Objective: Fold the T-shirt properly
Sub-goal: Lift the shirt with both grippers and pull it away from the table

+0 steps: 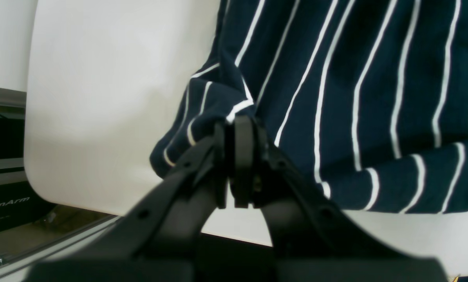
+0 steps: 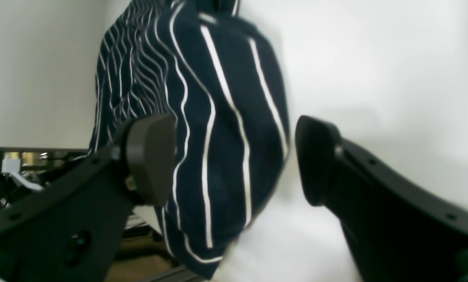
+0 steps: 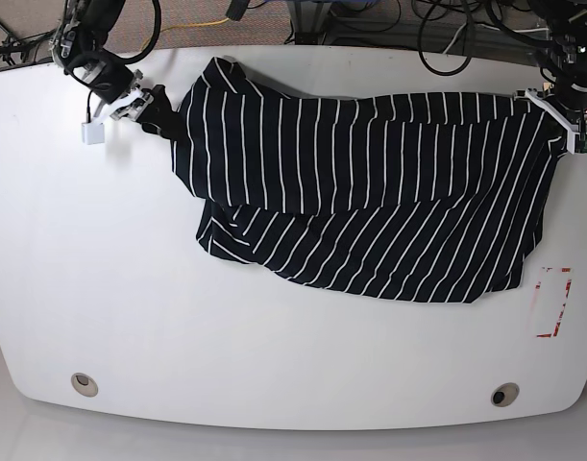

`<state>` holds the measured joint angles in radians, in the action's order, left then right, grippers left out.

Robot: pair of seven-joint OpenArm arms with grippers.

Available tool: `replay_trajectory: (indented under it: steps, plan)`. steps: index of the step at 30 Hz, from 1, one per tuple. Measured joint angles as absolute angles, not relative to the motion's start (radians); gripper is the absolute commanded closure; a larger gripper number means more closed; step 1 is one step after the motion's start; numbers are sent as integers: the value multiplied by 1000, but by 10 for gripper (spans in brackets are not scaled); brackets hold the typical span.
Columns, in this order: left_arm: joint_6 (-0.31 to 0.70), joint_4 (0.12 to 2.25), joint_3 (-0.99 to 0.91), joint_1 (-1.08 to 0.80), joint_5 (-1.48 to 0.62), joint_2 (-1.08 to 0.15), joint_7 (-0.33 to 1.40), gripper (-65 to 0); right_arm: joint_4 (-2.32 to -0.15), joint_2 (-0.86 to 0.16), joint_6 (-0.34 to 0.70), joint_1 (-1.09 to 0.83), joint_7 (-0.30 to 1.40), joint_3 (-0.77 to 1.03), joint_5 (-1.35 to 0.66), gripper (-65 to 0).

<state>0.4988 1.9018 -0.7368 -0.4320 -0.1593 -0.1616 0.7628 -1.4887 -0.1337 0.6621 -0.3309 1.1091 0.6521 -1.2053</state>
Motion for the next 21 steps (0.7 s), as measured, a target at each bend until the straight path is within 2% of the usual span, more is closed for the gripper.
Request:
replay_trajectory:
  steps: [5, 7, 8, 11, 13, 17, 21]
  plan:
    - [499, 1902, -737, -432, -159, -162, 763, 0, -1497, -124, 662, -323, 1110, 617, -1139, -444]
    - [499, 1902, -737, -432, -159, -161, 763, 0, -1499, -104, 662, -320, 1103, 614, -1131, -396]
    - [499, 1902, -737, -432, -159, -161, 763, 0, -1499, -97, 662, -321, 1104, 613, -1131, -350]
    - [499, 1902, -737, -431, -159, -162, 763, 0, -1499, -86, 662, -337, 1112, 605, -1124, -119]
    - [499, 1902, -737, -432, -159, -162, 763, 0, -1500, -88, 664, -345, 1111, 606, -1130, 0]
    - [498, 1902, -719, -430, -158, -163, 763, 0, -1510, -97, 663, -352, 1110, 607, -1126, 0]
    - [502, 1902, -686, -429, -167, -166, 762, 0, -1660, -97, 664, -429, 1112, 609, -1126, 0]
